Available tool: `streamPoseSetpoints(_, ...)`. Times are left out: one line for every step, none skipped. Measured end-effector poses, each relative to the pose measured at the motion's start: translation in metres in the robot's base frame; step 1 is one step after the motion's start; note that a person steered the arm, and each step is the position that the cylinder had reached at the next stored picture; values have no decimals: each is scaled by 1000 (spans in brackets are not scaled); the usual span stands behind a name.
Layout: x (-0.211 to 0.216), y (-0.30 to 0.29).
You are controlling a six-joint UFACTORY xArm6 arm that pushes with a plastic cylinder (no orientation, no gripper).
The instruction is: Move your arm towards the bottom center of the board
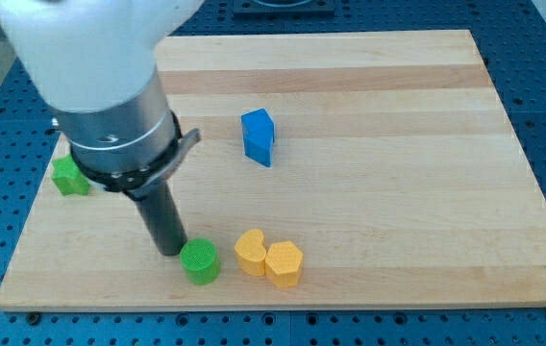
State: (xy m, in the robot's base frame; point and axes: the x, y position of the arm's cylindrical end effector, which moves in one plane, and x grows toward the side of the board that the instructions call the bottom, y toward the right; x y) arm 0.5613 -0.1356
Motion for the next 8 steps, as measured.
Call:
streamPoseSetpoints(0, -32)
streamPoseSetpoints(15, -49)
streamPoseSetpoints(51, -49)
streamPoseSetpoints(58, -48)
streamPoseSetpoints(58, -43)
streamPoseSetpoints(57, -21)
streamPoseSetpoints(58, 5)
streamPoseSetpoints(57, 40)
